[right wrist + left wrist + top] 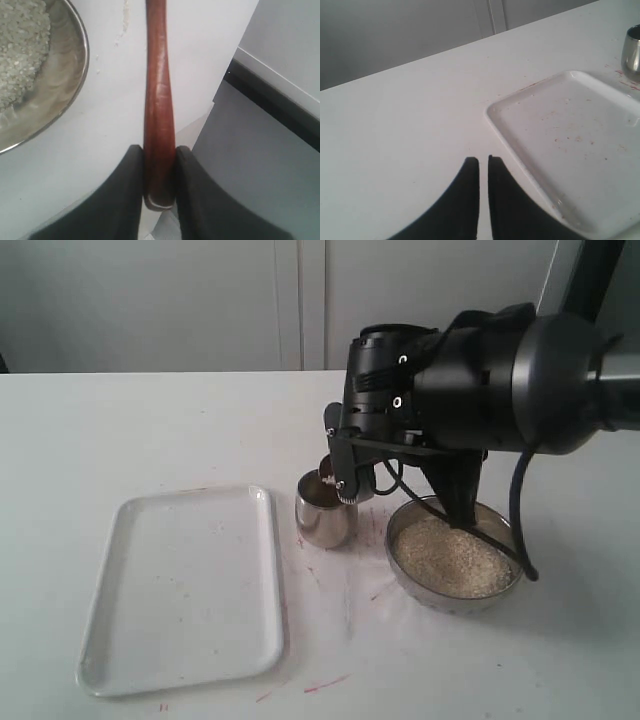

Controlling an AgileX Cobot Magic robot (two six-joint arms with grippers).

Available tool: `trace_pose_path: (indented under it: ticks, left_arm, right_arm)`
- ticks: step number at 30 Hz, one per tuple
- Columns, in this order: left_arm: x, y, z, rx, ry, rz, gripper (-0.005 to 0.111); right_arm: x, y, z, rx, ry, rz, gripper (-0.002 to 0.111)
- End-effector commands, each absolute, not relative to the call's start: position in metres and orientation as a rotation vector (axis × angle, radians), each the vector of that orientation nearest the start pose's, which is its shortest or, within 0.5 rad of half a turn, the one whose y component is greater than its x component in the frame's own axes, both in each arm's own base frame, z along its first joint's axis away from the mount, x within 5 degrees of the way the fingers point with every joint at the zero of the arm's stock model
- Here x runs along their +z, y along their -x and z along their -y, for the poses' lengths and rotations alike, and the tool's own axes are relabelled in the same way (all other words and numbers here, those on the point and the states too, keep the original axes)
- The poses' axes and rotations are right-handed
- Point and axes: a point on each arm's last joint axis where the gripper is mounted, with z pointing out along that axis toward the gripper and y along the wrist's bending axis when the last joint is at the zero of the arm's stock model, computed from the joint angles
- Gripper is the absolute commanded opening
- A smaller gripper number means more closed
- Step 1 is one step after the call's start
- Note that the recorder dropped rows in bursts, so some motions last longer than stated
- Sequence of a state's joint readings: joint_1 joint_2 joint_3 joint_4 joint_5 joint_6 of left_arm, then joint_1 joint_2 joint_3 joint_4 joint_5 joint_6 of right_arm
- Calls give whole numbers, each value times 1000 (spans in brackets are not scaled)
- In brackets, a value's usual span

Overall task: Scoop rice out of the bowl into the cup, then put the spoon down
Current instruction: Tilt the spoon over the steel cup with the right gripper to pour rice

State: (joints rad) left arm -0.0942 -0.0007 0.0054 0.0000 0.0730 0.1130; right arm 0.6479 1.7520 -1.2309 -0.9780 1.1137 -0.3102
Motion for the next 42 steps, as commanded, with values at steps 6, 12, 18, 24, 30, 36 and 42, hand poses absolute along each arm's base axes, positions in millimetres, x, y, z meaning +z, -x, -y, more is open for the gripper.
trace_pose_path:
  ticks: [6,12,18,24,30,36,42]
  left_arm:
    - [206,-56,5,16,-160,-1551,14]
    - [206,-56,5,16,-160,-1551,14]
    - [206,-56,5,16,-160,-1551,14]
    - [206,-56,5,16,-160,-1551,14]
    - [206,-56,5,16,-160,-1551,14]
    - [206,-56,5,16,-160,-1551,14]
    - [206,-56,5,16,-160,-1551,14]
  right_arm:
    - [255,-316,-153,-1312,1822,-1976,0]
    - [257,-318,-152,-1357,1872,-1924,0]
    - [260,-317,-159,-1416,1936,-1808,0]
    - [262,-316,-165,-1431,1942,-1762,0]
    - [260,-316,-164,-1457,1949,-1776,0]
    - [260,-314,-166,-1468,1940,-1782,0]
    - [260,-312,-164,-1459,1875,-1853,0]
